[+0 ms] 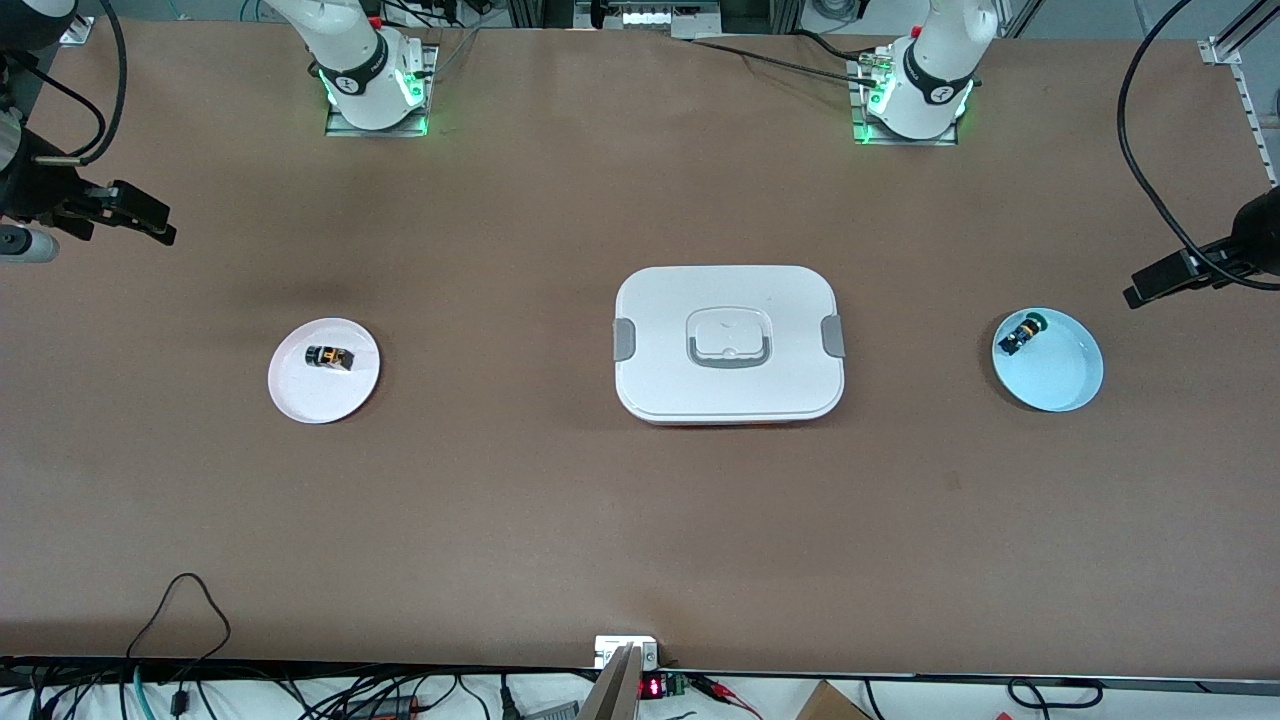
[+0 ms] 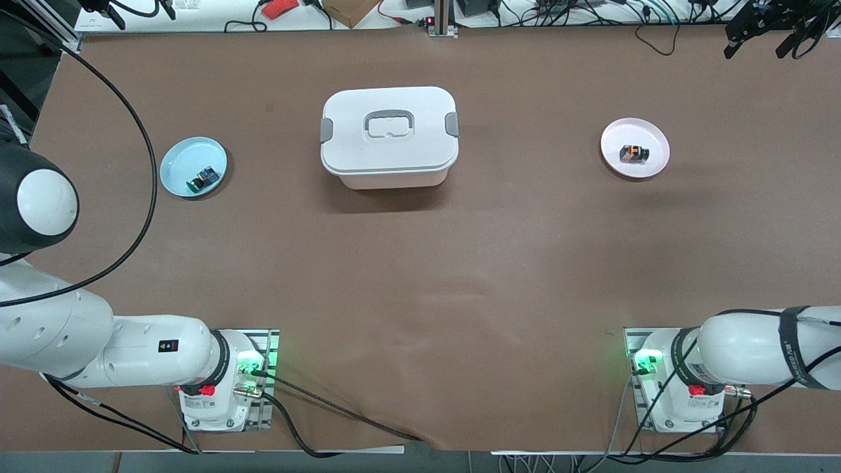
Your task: Transfer orange switch to right arm and place
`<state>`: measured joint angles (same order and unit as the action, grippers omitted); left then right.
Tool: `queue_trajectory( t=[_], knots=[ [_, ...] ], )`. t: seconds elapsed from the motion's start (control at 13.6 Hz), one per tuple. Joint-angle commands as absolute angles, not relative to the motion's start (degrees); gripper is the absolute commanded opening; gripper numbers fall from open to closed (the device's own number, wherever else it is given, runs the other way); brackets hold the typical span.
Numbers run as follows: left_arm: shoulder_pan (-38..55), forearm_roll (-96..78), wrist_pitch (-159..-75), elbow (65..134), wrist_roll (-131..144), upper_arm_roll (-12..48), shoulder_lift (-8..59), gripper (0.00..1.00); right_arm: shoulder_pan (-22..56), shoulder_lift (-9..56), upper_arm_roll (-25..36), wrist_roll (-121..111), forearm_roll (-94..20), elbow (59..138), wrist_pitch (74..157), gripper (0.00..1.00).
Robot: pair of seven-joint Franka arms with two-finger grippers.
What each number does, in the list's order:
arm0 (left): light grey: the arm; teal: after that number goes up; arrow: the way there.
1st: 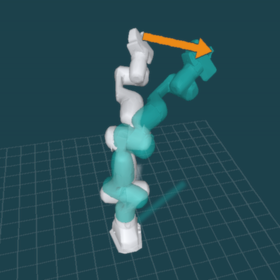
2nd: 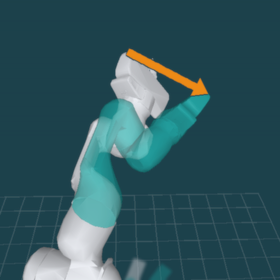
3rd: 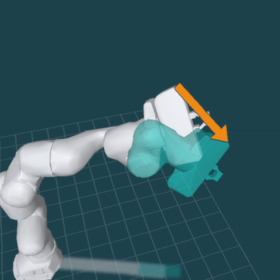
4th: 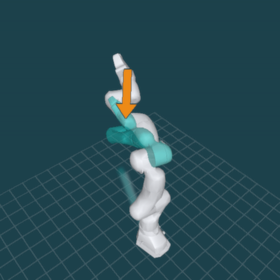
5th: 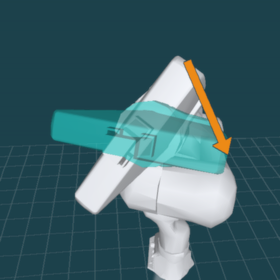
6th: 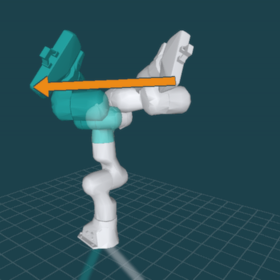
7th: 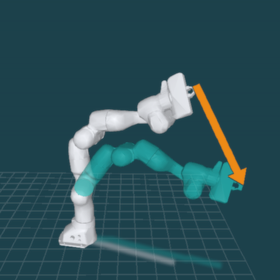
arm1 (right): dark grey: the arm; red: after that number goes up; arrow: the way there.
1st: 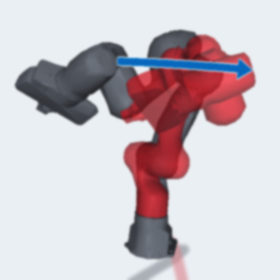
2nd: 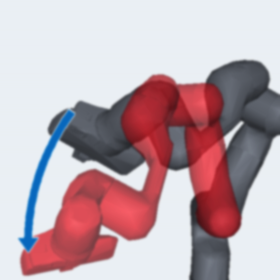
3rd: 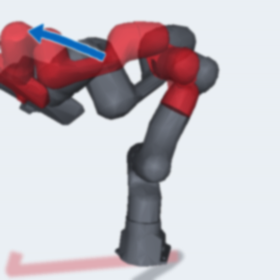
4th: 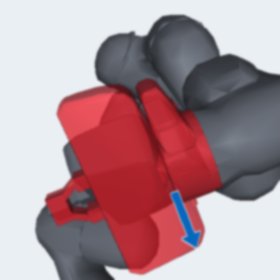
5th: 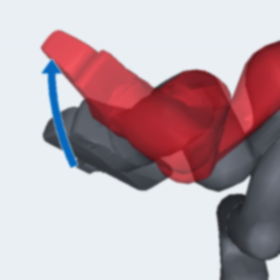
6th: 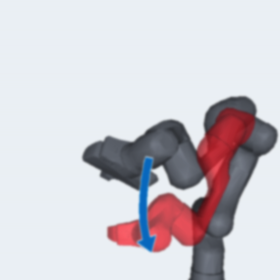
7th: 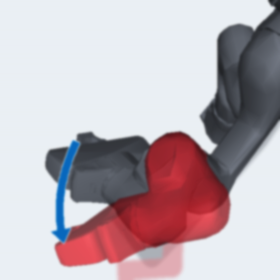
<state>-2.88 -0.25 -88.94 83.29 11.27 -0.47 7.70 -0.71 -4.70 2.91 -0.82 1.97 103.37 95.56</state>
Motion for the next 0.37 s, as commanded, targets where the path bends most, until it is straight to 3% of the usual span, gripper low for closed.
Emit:
queue_trajectory(
  t=[0.0, 0.29],
  knots=[
    [-2.9, 0.35, -88.59, 82.62, 11.34, -0.44, 7.47, 1.0, -1.06, -2.65, 2.55, -1.67, 0.88, 100.82, 94.57, 1.0],
    [-2.99, 0.35, -88.59, 82.62, 11.34, -0.44, 7.47, 1.0, -0.97, -2.37, 2.55, -0.79, 0.62, 100.11, 95.1, 1.0]
  ],
)
